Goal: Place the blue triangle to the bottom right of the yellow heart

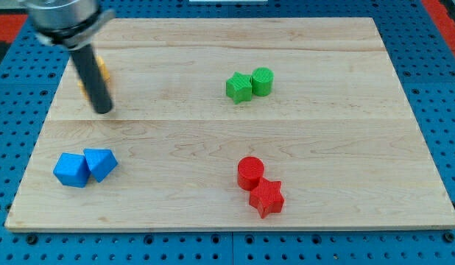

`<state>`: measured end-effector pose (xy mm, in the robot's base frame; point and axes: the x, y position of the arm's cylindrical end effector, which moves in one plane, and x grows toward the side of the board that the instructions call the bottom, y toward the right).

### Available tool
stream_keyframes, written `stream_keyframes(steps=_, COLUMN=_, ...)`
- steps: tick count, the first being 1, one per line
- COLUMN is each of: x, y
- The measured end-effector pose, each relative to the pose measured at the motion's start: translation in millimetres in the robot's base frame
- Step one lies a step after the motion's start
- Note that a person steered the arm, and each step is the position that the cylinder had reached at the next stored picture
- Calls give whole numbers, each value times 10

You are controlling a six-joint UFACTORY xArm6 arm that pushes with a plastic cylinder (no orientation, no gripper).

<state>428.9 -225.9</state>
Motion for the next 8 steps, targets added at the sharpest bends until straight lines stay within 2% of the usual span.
stream_keyframes(steps=1, x=375, y=-661)
stream_keyframes(steps=2, x=818, y=-740)
stream_keyframes(steps=3, x=1064, y=-773)
stream_keyframes(steps=4, x=1427, y=-477)
stream_keyframes(steps=7, x=842, y=1111)
stream_keyframes(steps=8, x=556, y=1111)
